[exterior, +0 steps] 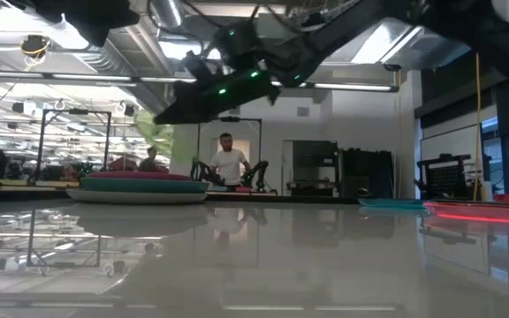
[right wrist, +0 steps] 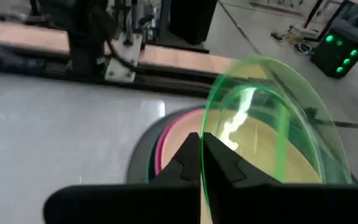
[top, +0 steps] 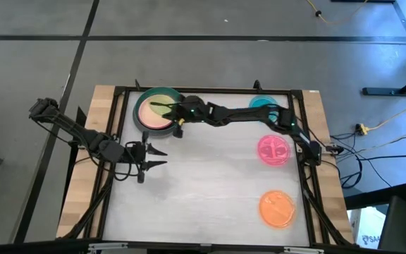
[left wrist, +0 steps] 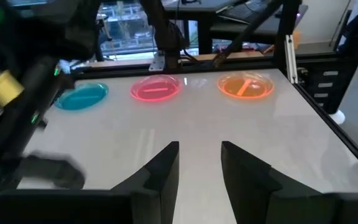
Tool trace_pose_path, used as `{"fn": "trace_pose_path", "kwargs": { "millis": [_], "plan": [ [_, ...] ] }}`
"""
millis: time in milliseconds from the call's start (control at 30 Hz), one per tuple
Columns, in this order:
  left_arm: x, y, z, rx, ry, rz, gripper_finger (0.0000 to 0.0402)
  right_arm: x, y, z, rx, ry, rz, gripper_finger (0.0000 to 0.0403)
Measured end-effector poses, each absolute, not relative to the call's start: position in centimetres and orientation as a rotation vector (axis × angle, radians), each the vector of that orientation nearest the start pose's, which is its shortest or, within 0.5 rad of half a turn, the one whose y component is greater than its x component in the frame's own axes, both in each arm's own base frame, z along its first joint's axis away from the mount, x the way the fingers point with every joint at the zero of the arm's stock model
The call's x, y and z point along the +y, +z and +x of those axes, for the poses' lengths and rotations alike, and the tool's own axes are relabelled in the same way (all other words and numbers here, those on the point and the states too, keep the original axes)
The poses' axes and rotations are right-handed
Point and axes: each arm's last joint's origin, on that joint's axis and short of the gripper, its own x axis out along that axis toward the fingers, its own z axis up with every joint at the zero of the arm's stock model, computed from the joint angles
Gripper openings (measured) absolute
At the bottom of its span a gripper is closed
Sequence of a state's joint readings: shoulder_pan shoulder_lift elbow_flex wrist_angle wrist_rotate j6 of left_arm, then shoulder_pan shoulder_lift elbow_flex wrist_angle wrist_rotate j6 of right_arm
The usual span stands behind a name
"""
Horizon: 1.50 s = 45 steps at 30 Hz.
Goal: Stack plastic plates
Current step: Stack the light green plate on the yellow plate, then stack the light blue plate on the light green plate
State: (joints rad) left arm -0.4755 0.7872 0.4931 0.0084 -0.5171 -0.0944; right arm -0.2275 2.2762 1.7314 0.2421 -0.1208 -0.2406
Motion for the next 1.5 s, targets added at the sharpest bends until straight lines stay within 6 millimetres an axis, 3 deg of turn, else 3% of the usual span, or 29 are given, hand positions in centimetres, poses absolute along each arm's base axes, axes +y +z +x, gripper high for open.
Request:
{"fn": "trace_pose_path", "kwargs": {
  "millis": [133,367,667,867,1200,1333,1500],
  "plan": [
    [-6.9,25.1,16.1,0.248,0.045,0.042,0.0112,-11.9,18.5,52.6,0.317,-0.085,-0.132,0.0001],
    [-6.9,25.1,16.1,0.246,0.044,0.040,0.0112,-12.1,17.1,53.4,0.315,-0.088,-0.107,0.0010],
    [-6.9,25.4,16.2,0.221,0.046,-0.012,0.0112,-12.1,17.2,53.3,0.336,-0.095,-0.105,0.0141],
    [-7.0,25.2,16.3,0.228,0.038,-0.039,0.0112,-11.7,20.8,52.0,0.384,-0.044,-0.111,0.0180],
    [-7.0,25.2,16.3,0.228,0.040,-0.053,0.0112,-10.3,28.5,47.6,0.515,-0.007,-0.157,0.0166],
    [-7.0,25.2,16.3,0.229,0.041,-0.056,0.0112,-9.9,29.8,45.5,0.578,-0.016,-0.163,0.0159],
    [-7.0,25.2,16.3,0.229,0.041,-0.055,0.0112,-9.2,30.1,41.3,0.728,-0.082,-0.170,0.0151]
  ]
}}
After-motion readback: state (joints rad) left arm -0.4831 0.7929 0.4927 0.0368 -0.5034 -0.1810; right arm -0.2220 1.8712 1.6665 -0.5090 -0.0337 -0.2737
